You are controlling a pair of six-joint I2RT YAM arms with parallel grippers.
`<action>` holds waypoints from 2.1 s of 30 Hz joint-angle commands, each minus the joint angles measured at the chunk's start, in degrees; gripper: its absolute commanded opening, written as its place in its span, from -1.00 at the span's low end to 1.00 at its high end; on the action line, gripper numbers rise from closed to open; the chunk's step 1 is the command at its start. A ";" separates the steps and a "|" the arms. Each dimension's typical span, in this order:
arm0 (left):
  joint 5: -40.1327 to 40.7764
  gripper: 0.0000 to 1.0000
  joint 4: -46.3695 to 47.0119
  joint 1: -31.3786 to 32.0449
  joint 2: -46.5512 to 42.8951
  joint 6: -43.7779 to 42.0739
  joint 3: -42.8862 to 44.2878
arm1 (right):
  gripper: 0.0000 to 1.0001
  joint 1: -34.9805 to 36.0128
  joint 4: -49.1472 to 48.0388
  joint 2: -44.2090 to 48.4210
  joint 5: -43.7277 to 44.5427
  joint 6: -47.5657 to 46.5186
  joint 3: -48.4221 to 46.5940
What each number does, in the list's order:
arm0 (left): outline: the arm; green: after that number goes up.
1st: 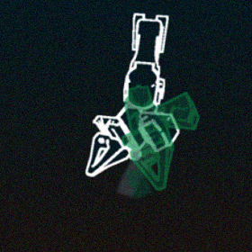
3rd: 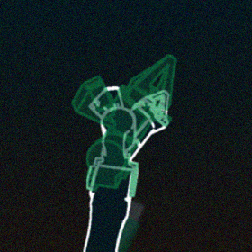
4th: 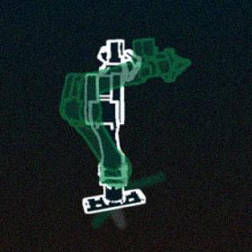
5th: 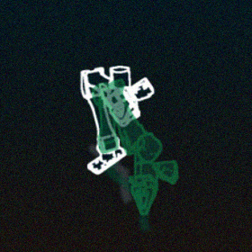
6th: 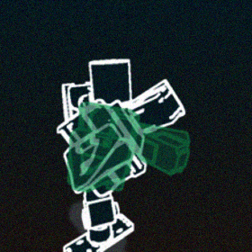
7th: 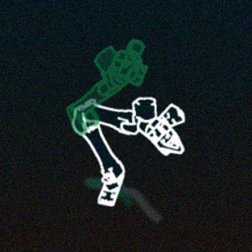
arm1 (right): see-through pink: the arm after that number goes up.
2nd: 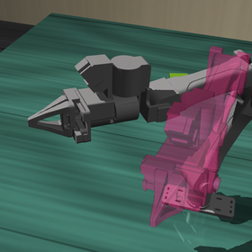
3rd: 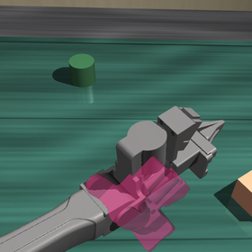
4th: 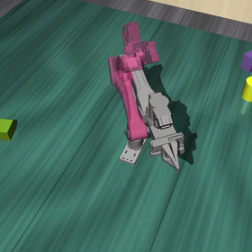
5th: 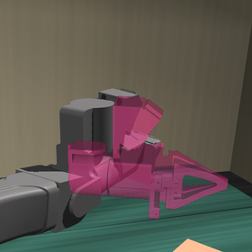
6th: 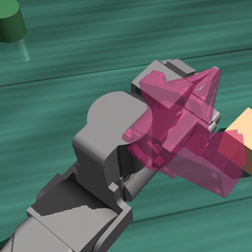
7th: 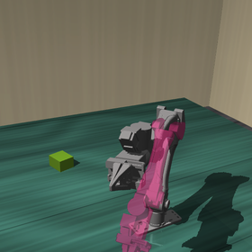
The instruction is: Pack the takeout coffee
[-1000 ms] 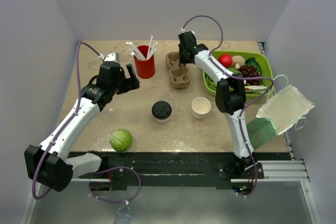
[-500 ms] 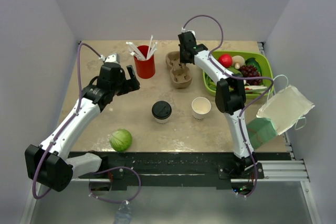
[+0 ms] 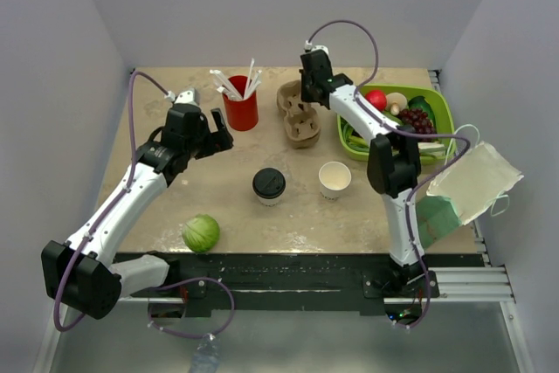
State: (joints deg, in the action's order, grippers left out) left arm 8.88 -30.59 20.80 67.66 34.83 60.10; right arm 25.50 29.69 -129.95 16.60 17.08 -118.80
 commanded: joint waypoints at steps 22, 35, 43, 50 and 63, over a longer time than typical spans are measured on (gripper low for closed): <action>-19.71 0.79 26.82 8.37 10.99 4.12 6.95 | -1.00 4.38 -23.01 37.30 -2.19 9.55 29.15; -15.84 -0.02 26.90 8.82 14.96 6.74 7.84 | -1.00 6.94 -23.89 39.34 -0.95 9.64 31.09; -16.00 -0.76 29.36 8.82 15.84 6.83 7.49 | -1.00 7.73 -24.16 40.65 -4.30 12.36 34.52; -12.14 -1.00 26.99 8.74 12.95 5.43 6.70 | 0.47 7.73 -18.55 44.69 3.60 7.98 32.67; -4.49 -1.00 22.41 8.56 2.83 -3.44 2.05 | 0.96 1.84 25.47 66.21 33.31 17.27 34.43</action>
State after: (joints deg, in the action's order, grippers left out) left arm 1.56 -9.19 29.65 73.06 36.56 63.77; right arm 29.26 35.48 -70.32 36.45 26.24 -84.16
